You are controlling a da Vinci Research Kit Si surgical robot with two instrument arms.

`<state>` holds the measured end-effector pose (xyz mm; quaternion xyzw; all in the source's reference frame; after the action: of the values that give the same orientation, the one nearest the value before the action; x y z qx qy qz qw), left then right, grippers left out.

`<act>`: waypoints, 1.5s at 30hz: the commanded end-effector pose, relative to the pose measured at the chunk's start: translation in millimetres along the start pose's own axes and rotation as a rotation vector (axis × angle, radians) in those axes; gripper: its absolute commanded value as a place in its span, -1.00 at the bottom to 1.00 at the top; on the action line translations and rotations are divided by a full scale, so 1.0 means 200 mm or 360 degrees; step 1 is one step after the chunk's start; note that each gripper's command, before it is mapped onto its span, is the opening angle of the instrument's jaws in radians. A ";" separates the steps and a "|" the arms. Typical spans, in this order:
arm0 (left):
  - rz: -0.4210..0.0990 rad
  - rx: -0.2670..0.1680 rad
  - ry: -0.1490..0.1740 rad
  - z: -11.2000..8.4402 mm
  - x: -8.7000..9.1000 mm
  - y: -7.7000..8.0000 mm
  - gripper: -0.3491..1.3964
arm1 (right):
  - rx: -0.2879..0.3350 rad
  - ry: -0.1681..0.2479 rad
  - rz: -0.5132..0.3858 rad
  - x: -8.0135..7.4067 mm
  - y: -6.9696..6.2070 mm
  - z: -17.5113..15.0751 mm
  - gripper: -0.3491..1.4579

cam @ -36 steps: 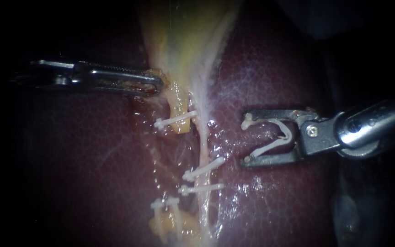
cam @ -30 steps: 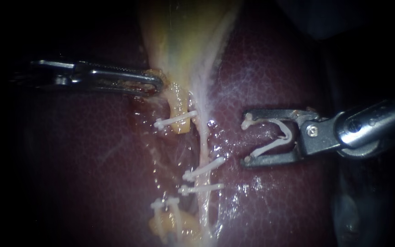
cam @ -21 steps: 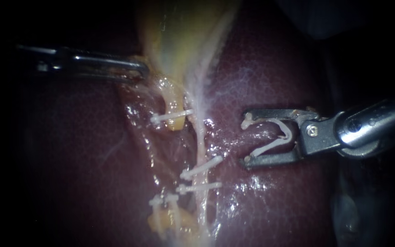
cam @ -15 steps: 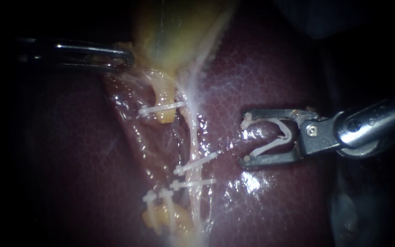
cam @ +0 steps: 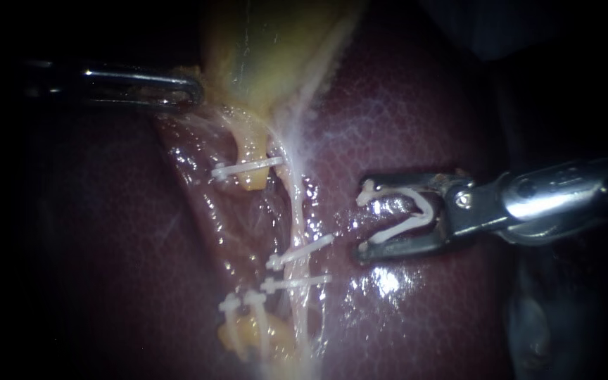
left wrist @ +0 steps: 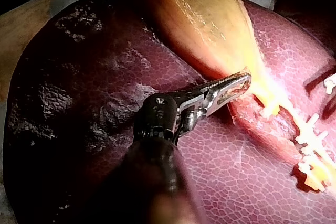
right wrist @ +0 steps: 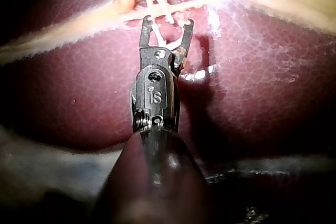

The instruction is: Clipping third clip right tube

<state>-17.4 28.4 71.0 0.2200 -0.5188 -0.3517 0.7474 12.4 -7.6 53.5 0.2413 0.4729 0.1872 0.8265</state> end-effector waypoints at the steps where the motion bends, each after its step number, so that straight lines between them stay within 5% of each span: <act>1: 0.0001 -0.0002 0.0001 0.000 0.000 0.000 -1.00 | 0.0004 0.0001 0.0017 -0.001 0.001 0.001 -0.06; 15: 0.0003 -0.0007 -0.0001 0.002 0.002 -0.001 -1.00 | 0.0128 0.0086 0.0338 -0.026 0.020 0.028 -0.06; 25: 0.0006 -0.0007 -0.0001 0.003 0.003 -0.001 -1.00 | 0.0130 0.0105 0.0436 -0.033 0.025 0.042 -0.06; 30: 0.0006 -0.0004 -0.0001 0.004 0.003 -0.001 -1.00 | 0.0133 0.0108 0.0442 -0.034 0.026 0.048 -0.06; 45: 0.0006 -0.0005 -0.0001 0.004 0.004 -0.001 -1.00 | 0.0365 0.0395 0.0638 -0.022 0.023 0.063 -0.06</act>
<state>-18.1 27.7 71.6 0.2177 -0.5190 -0.3511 0.7483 21.2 -9.3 64.6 0.4003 0.5334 0.3203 0.6728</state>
